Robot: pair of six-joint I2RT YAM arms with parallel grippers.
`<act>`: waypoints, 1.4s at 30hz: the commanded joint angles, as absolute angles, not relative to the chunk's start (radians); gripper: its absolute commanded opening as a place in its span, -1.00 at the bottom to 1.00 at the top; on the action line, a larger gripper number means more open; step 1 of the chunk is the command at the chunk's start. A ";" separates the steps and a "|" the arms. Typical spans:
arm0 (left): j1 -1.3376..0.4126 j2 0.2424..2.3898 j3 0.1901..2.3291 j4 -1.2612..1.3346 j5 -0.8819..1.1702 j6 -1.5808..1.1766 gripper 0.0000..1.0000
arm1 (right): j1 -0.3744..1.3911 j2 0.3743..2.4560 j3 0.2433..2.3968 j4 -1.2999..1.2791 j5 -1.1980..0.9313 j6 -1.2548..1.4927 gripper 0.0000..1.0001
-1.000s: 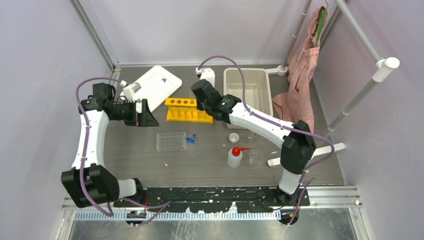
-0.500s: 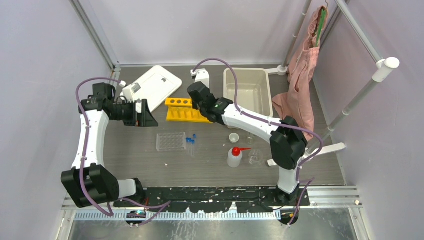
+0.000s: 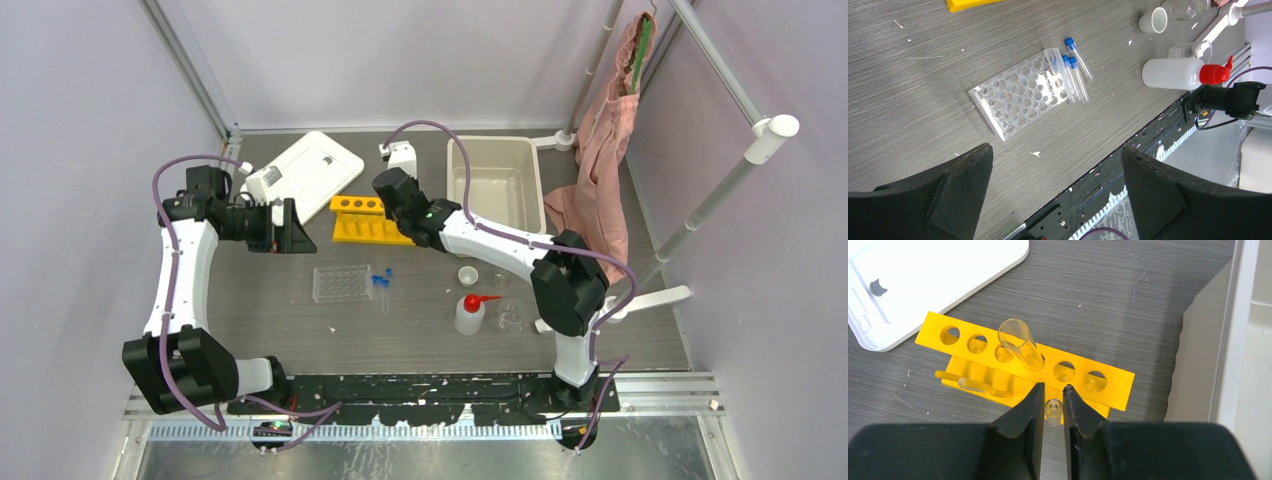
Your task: Organize the chemistry lab equipment
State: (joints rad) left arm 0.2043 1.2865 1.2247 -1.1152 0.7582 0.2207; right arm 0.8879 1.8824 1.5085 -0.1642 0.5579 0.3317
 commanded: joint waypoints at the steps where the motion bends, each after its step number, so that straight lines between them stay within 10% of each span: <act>1: 0.204 1.276 1.239 -1.097 0.761 0.235 0.99 | 0.893 1.891 1.513 -0.094 0.592 0.315 -0.98; 26: 0.204 1.275 1.242 -1.097 0.740 0.236 0.99 | 0.893 1.935 1.489 -0.089 0.578 0.339 -0.98; 34: 0.205 1.272 1.249 -1.100 0.739 0.232 0.99 | 0.922 1.861 1.486 -0.152 0.609 0.351 -0.03; 42: 0.205 1.260 1.253 -1.111 0.735 0.231 0.99 | 0.983 1.757 1.464 -0.325 0.637 0.496 -0.01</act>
